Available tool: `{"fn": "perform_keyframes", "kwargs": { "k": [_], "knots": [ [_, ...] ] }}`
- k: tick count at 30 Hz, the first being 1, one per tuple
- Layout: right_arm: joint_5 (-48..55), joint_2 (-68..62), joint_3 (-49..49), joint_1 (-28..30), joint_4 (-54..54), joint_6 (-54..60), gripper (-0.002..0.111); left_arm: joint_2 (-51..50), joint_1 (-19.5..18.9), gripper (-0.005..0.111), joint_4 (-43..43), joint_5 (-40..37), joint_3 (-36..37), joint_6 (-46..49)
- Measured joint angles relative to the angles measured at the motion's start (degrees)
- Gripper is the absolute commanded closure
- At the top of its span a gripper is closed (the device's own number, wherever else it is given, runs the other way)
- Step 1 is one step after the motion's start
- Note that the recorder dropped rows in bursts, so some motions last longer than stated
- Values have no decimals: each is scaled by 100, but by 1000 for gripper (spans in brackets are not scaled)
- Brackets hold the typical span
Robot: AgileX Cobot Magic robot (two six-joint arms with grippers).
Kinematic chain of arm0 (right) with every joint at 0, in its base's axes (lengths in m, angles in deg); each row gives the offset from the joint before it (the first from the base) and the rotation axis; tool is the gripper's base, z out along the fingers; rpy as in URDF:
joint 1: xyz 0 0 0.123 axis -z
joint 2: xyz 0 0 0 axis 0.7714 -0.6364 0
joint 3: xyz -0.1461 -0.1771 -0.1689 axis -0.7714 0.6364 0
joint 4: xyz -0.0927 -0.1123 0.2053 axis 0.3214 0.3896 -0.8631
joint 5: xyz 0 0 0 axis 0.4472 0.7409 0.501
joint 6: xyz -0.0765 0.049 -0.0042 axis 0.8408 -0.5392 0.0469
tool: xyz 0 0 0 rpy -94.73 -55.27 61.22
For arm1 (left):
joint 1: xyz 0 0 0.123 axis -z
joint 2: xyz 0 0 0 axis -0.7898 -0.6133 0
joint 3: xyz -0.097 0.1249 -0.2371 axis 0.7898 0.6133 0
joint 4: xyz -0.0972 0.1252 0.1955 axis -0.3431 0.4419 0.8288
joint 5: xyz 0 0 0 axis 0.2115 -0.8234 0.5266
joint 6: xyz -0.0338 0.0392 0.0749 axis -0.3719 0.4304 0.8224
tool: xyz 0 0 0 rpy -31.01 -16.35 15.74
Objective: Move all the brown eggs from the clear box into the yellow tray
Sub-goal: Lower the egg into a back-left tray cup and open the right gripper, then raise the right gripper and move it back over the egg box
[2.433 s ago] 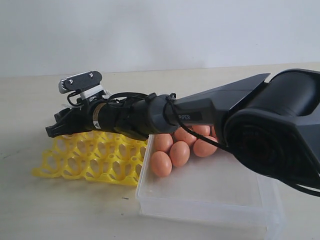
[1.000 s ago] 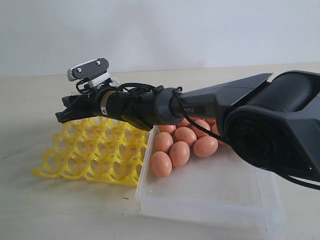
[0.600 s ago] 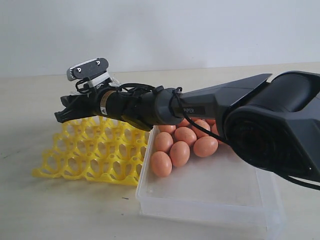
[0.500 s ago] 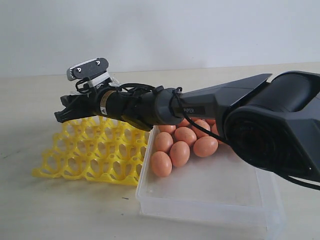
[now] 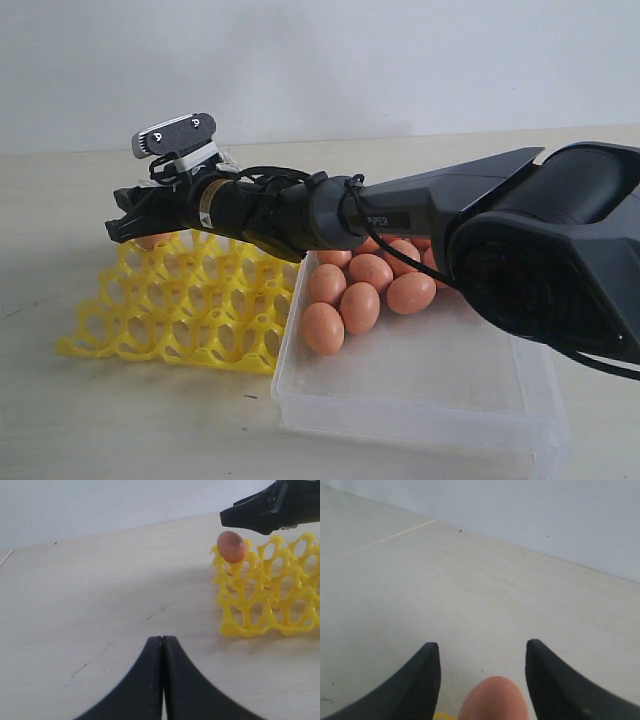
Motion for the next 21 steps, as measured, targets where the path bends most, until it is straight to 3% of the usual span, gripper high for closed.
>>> {"fn": "perform_keyframes", "kwargs": {
  "k": [10,18,21],
  "knots": [
    [50,0,0,0,0,-58,57,0,0,107,0,0,0,0],
    [1629,521,12,0,501,-986,58,0,0,107,0,0,0,0],
    [1978,955,217,0,561,-1126,68,0,0,107,0,0,0,0]
  ]
}}
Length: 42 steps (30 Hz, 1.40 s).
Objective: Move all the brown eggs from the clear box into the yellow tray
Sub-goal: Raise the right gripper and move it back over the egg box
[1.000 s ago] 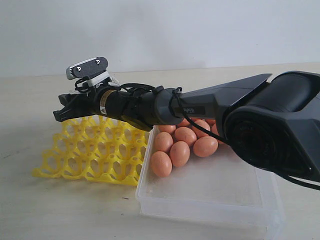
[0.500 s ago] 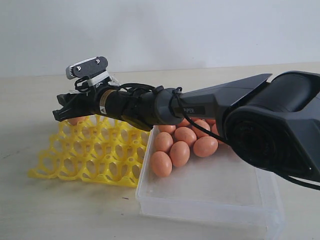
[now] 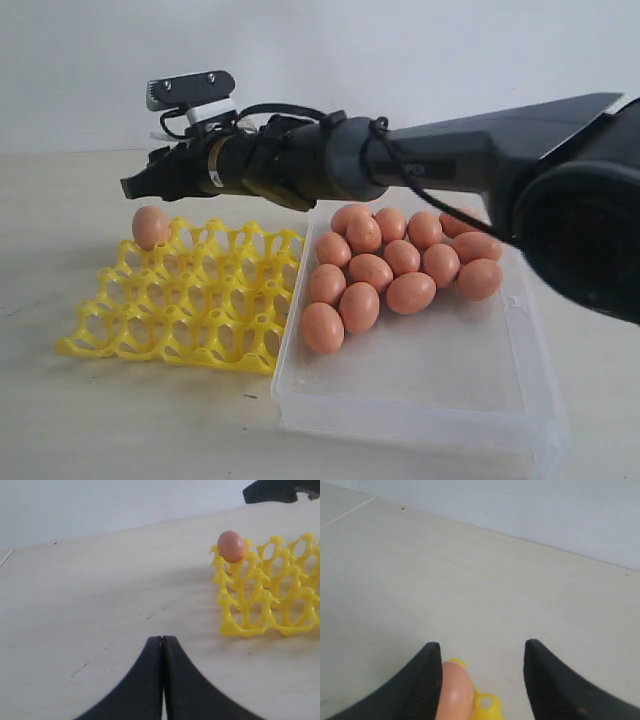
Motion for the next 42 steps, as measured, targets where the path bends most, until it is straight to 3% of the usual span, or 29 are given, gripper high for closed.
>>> {"fn": "perform_keyframes", "kwargs": {
  "k": [3,6,18,28,42],
  "knots": [
    [101,457,413,-11,-1,-48,84,0,0,107,0,0,0,0],
    [206,979,900,-120,-1,-46,92,0,0,107,0,0,0,0],
    [1053,2902,3315,-989,-864,1499,93,0,0,107,0,0,0,0],
    [1880,3888,4796,-1266,-1427,1829,93,0,0,107,0,0,0,0],
    [1852,4198,5190,-1270,-1505,1841,93,0,0,107,0,0,0,0]
  ]
}}
